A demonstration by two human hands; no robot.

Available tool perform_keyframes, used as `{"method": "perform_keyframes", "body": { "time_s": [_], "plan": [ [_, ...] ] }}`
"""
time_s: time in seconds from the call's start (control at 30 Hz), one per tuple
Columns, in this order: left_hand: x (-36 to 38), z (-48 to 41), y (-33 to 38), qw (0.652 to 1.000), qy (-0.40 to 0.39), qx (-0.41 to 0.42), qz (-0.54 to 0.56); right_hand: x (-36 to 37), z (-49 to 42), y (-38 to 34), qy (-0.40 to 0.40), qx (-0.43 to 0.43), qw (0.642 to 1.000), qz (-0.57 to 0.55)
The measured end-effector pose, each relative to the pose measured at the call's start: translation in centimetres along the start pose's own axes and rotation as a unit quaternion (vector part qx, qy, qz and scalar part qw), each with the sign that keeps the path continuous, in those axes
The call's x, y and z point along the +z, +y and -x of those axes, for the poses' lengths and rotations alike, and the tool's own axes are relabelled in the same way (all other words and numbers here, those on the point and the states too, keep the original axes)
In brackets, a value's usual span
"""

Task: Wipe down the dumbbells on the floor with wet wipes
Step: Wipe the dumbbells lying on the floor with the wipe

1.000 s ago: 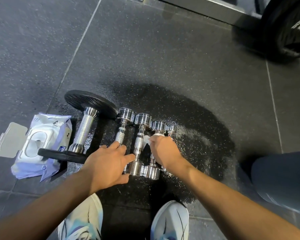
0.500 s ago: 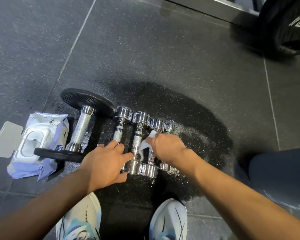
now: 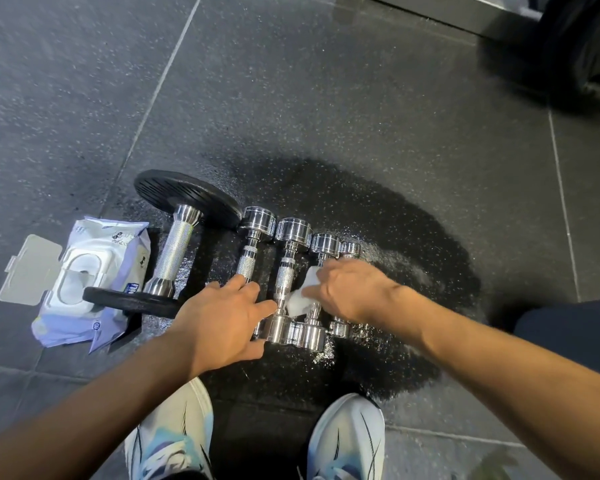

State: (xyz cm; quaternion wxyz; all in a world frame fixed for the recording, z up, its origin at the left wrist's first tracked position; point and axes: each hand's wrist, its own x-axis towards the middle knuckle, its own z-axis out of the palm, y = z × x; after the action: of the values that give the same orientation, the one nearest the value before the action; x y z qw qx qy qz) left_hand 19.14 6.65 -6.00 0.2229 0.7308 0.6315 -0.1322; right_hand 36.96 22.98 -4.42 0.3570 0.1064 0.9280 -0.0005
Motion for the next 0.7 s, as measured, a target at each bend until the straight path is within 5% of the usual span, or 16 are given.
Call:
{"method": "perform_keyframes", "body": {
  "time_s": [0.17,0.43,0.7],
  "plan": [
    [0.1,0.0,0.0,1.000,0.000,0.001,0.001,-1.1,-0.5,2.2,0.007,0.034,0.999,0.006],
    [-0.1,0.2,0.0,1.000,0.007,0.002,0.005,0.2,0.6,-1.3,-0.030,-0.097,0.994,-0.034],
    [-0.4,0.3,0.0,1.000,0.000,0.002,0.005,-0.2,-0.6,1.7,0.010,0.002,0.998,-0.055]
  ]
}}
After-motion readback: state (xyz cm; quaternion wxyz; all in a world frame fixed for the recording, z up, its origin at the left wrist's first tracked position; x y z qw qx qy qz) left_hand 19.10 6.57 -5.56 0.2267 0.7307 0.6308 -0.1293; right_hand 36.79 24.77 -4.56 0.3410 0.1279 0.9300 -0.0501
